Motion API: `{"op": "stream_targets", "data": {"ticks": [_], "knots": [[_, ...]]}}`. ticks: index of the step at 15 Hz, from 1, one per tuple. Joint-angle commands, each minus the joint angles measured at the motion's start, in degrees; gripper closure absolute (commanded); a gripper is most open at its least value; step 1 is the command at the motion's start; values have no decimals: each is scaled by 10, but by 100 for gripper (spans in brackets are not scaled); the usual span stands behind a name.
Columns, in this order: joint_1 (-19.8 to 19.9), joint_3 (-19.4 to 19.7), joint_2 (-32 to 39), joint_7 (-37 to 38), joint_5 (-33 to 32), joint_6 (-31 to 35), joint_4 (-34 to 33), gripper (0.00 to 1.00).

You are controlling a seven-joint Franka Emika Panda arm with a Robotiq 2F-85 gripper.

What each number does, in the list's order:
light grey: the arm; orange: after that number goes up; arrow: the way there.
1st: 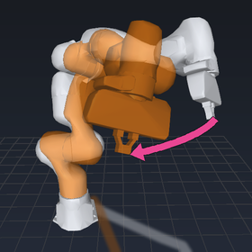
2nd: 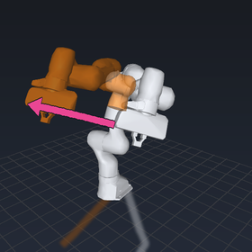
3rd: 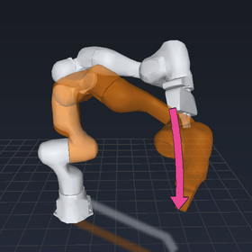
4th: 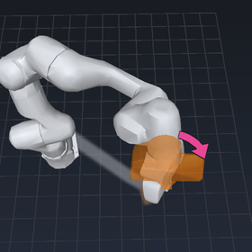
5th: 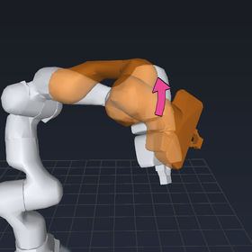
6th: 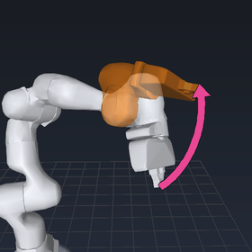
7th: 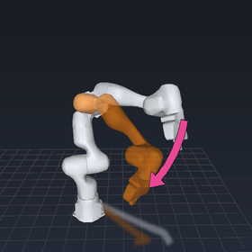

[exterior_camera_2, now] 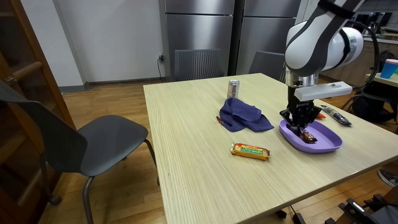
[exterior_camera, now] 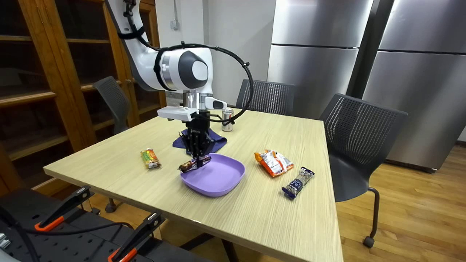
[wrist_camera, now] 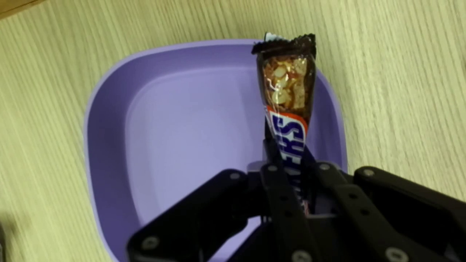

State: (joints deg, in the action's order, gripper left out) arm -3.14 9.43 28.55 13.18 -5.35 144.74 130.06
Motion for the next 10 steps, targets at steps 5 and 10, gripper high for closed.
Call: {"op": "stream_targets", "data": {"ticks": [5,10], "knots": [[7,1,-27,-12,-19,-12,9,32],[36,4,-50,-16,3,-8,5,0]]}}
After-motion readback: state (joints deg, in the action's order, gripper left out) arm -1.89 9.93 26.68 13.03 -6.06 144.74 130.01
